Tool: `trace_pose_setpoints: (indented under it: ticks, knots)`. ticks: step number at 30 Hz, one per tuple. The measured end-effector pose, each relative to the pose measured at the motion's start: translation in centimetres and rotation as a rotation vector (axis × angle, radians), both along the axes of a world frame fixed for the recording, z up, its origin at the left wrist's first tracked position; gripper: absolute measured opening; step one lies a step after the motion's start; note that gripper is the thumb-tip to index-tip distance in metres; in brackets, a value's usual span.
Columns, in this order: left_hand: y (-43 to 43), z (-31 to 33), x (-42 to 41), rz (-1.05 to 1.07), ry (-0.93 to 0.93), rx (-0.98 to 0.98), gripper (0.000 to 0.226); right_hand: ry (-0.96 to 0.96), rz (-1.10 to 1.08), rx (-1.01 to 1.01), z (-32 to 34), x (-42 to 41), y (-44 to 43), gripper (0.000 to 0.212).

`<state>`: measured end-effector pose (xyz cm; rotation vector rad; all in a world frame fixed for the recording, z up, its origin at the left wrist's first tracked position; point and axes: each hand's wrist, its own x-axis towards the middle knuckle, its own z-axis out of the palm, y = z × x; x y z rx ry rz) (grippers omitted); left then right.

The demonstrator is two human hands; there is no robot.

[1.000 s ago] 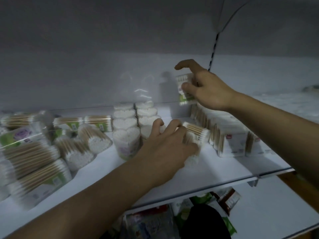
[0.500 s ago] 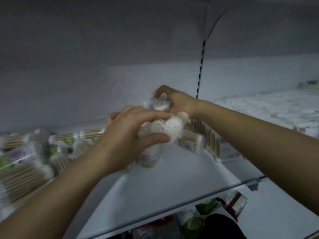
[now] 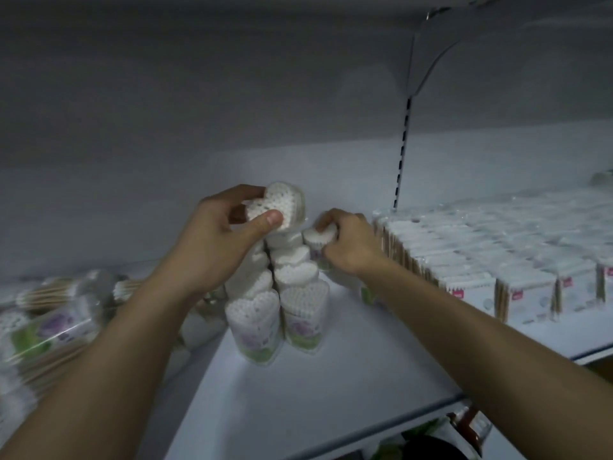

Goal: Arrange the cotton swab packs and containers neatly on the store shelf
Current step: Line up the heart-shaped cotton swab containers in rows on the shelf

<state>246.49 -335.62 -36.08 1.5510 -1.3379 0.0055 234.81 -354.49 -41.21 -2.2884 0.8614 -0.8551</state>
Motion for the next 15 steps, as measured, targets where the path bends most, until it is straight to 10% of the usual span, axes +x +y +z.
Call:
trace_pose_setpoints:
  ticks: [9,15]
  knots:
    - [-1.7,0.7,1.5,0.113,0.007,0.148,0.035,0.108,0.015,-0.068,-0.3,0.2,0.8,0.064]
    - [-3.5,1.3,1.3,0.072,-0.042,0.283,0.035,-0.359,0.207,-0.354,0.7,-1.2,1.7,0.078]
